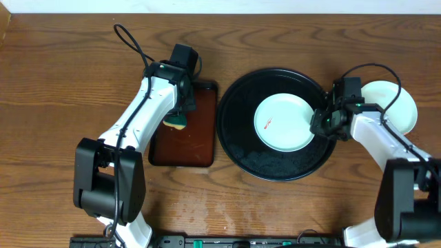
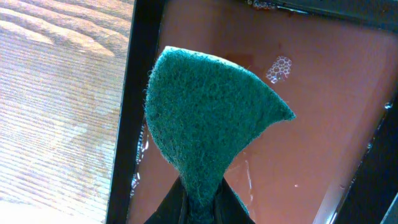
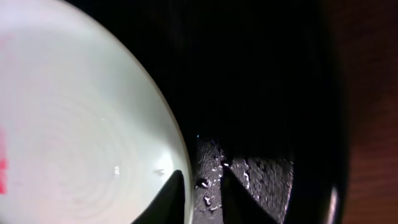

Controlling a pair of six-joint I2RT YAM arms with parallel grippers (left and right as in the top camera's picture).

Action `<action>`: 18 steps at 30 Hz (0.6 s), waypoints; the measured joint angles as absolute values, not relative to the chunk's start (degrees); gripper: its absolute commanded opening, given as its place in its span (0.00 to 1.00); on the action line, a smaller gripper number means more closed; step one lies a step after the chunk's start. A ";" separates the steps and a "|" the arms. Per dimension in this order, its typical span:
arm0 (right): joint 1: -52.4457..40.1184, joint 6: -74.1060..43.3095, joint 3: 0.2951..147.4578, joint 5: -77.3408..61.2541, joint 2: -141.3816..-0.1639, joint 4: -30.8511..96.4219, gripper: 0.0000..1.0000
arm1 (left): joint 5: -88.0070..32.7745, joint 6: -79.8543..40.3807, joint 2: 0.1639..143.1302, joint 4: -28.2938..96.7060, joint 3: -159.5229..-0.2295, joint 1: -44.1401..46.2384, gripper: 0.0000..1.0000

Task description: Clean dirty plates on tray and stack at the side

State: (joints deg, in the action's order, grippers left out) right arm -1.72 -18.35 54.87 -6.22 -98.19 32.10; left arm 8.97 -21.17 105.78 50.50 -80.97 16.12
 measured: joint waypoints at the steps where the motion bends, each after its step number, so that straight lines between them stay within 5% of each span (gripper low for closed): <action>1: -1.72 -17.89 54.87 -6.44 -98.78 32.08 0.20 | 8.97 -21.17 105.78 50.50 -80.97 16.12 0.08; 6: -1.72 -16.67 54.87 -7.42 -99.92 31.81 0.09 | 8.97 -21.17 105.78 50.50 -80.97 16.12 0.08; 18: -1.72 -15.84 54.87 -7.68 -99.90 29.67 0.16 | 8.97 -21.19 105.78 50.50 -80.97 16.12 0.08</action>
